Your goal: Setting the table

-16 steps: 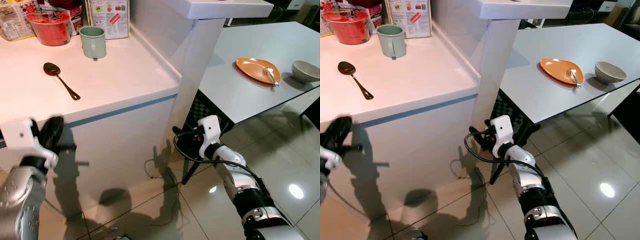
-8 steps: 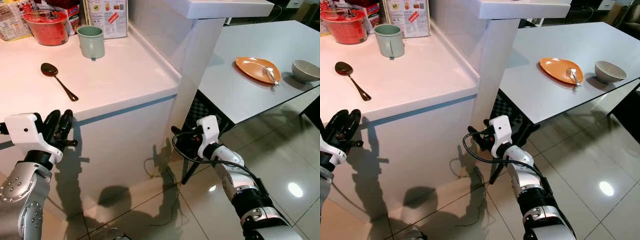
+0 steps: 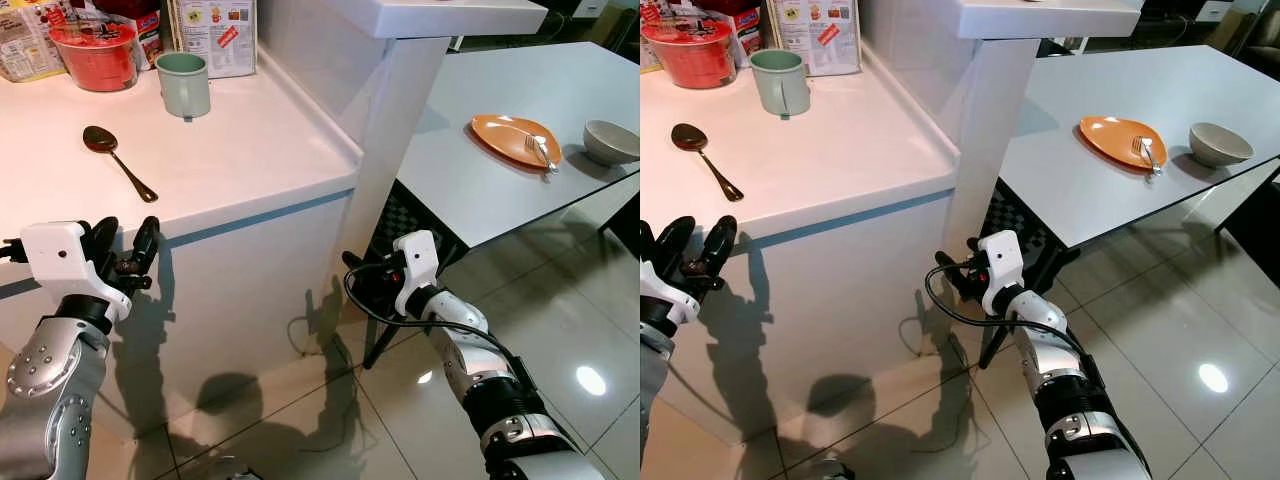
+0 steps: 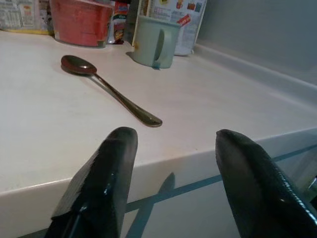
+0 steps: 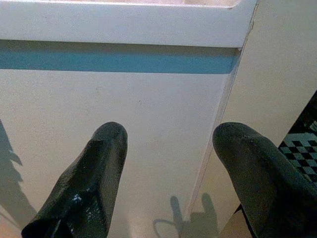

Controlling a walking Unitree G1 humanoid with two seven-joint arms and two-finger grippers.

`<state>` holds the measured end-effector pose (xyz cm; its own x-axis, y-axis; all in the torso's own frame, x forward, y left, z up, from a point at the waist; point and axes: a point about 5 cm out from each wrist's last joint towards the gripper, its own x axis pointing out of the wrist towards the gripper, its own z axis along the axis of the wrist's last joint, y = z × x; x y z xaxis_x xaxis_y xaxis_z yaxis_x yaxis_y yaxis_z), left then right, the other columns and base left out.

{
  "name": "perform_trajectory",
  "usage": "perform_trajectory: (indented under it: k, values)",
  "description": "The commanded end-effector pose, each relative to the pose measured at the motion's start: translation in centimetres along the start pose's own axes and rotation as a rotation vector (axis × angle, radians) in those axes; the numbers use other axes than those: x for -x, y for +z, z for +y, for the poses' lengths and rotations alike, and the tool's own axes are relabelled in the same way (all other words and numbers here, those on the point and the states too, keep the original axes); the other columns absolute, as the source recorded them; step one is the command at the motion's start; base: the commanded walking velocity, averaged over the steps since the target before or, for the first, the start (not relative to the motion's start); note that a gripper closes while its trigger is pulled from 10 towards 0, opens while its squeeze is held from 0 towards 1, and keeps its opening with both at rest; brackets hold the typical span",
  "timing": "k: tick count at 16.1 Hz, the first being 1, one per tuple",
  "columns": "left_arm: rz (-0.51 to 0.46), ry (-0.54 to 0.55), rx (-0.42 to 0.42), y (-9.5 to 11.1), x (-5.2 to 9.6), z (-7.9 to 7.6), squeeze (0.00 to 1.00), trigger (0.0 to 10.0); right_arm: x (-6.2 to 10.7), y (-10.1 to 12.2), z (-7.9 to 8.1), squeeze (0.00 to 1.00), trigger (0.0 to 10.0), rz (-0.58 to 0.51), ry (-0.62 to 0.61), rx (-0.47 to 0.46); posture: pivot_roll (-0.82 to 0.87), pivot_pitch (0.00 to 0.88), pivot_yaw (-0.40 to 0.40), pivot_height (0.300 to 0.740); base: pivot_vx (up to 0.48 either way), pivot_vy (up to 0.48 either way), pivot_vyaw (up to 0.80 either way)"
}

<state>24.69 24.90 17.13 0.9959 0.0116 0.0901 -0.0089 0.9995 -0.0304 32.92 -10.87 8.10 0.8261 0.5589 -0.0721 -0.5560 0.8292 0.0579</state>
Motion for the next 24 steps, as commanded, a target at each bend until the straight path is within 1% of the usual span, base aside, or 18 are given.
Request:
perform_trajectory:
  k: [1,3,4,9,10,11,12,13,15,16,17,18,19,21,22,23,24]
  values:
    - [0.010,0.002,-0.007,0.0,-0.3,0.0,1.00,10.0,0.3,-0.3,-0.2,0.00,10.0,0.009,-0.012,0.008,0.30,0.071,-0.127,0.740,0.000,0.000,0.00]
    - [0.020,0.020,-0.025,0.2,-0.7,0.2,1.00,10.0,0.3,-0.2,-0.2,0.00,10.0,0.007,-0.015,0.007,0.29,0.072,-0.121,0.740,0.000,0.000,0.00]
    - [0.028,0.034,-0.045,0.2,-1.1,0.4,0.00,10.0,0.3,-0.2,-0.1,0.00,10.0,0.007,-0.016,0.007,0.29,0.072,-0.121,0.740,0.000,0.000,0.00]
    - [-0.015,0.008,-0.063,2.2,-3.8,0.2,0.00,10.0,0.1,-0.3,0.3,0.00,10.0,0.005,-0.011,0.002,0.28,0.072,-0.111,0.740,0.000,0.000,0.00]
    - [-0.025,-0.013,-0.086,3.0,-4.9,0.0,0.00,10.0,0.1,-0.4,0.5,0.00,10.0,0.004,-0.010,0.000,0.28,0.072,-0.111,0.740,0.000,0.000,0.00]
    - [-0.025,-0.020,-0.100,3.3,-5.6,0.0,0.00,10.0,0.1,-0.4,0.5,0.00,10.0,0.004,-0.010,-0.002,0.28,0.069,-0.106,0.740,0.000,0.000,0.00]
    - [-0.023,-0.022,-0.106,3.4,-5.9,0.1,0.00,10.0,0.1,-0.4,0.5,0.00,10.0,0.004,-0.011,-0.002,0.28,0.069,-0.106,0.740,0.000,0.000,0.00]
    - [-0.021,-0.028,-0.130,3.7,-6.8,0.2,0.00,10.0,0.1,-0.4,0.5,0.00,10.0,0.005,-0.011,-0.002,0.27,0.066,-0.104,0.740,0.000,0.000,0.00]
    - [0.016,-0.022,-0.164,3.6,-8.5,0.5,0.00,10.0,0.1,-0.5,0.5,0.00,10.0,0.007,-0.014,-0.002,0.26,0.065,-0.102,0.740,0.000,0.000,0.00]
    - [0.025,-0.017,-0.171,3.5,-8.7,0.5,0.00,10.0,0.1,-0.5,0.5,0.00,10.0,0.008,-0.015,-0.003,0.26,0.065,-0.102,0.740,0.000,0.000,0.00]
    - [0.075,-0.017,-0.186,3.0,-9.9,0.6,0.00,10.0,0.1,-0.5,0.6,0.00,10.0,0.007,-0.013,0.000,0.26,0.065,-0.102,0.740,0.000,0.000,0.00]
    - [0.088,-0.019,-0.190,2.8,-10.2,0.6,0.00,10.0,0.2,-0.5,0.6,0.00,10.0,0.008,-0.013,0.000,0.25,0.061,-0.101,0.740,0.000,0.000,0.00]
    - [0.119,-0.016,-0.182,2.4,-10.9,0.6,0.00,10.0,0.2,-0.6,0.6,0.00,10.0,0.011,-0.012,0.001,0.25,0.058,-0.101,0.740,0.000,0.000,0.00]
    - [0.131,-0.015,-0.176,2.3,-11.6,0.7,0.00,10.0,0.2,-0.6,0.6,0.00,10.0,0.014,-0.011,0.003,0.24,0.055,-0.101,0.740,0.000,0.000,0.00]
    - [0.140,-0.019,-0.153,2.3,-12.1,0.6,0.00,10.0,0.3,-0.7,0.6,0.00,10.0,0.017,-0.011,0.004,0.24,0.052,-0.102,0.740,0.000,0.000,0.00]
    - [0.146,-0.015,-0.133,2.2,-12.3,0.7,0.00,10.0,0.3,-0.7,0.6,0.00,10.0,0.020,-0.011,0.005,0.24,0.052,-0.101,0.740,0.000,0.000,0.00]
    - [0.147,-0.014,-0.131,2.2,-12.3,0.7,0.00,10.0,0.3,-0.7,0.6,0.00,10.0,0.020,-0.011,0.005,0.24,0.052,-0.101,0.740,0.000,0.000,0.00]
